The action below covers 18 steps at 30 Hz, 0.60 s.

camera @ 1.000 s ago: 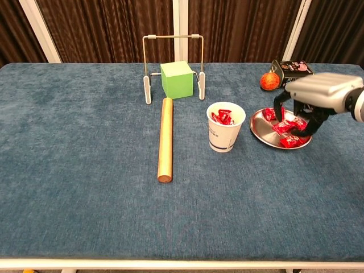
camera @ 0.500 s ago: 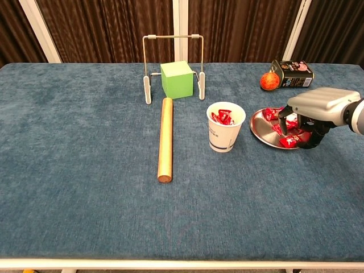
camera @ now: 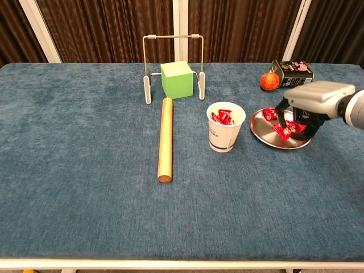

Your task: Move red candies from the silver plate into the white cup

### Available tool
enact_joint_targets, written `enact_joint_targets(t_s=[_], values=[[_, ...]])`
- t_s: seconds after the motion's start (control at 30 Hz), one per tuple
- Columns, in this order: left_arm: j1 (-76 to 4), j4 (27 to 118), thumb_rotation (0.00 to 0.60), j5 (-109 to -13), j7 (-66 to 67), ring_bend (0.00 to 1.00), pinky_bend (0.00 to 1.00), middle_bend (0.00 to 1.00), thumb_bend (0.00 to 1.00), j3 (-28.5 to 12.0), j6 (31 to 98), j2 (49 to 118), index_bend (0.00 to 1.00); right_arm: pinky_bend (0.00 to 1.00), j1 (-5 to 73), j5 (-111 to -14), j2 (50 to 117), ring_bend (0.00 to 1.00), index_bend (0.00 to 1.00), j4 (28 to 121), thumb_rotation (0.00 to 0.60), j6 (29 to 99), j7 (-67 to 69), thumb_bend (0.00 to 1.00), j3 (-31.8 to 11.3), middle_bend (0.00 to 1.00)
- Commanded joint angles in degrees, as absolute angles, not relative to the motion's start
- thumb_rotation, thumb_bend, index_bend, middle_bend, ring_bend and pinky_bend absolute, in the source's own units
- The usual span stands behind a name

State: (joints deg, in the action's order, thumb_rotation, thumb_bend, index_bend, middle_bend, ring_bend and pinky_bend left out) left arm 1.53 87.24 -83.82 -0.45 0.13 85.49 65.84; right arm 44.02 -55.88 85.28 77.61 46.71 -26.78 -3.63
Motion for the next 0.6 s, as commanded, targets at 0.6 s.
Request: enact_joint_targets(t_s=[0.6], values=[[1.66, 86.81, 0.6, -83.47, -0.95, 0.2, 0.21, 0.28, 0.0, 0.07, 85.54, 65.78, 0.27, 1.0, 48.87, -62.48, 85.38, 0.97, 0.54, 87.24, 0.6, 49.21, -23.66, 0.33, -10.05, 0.92]])
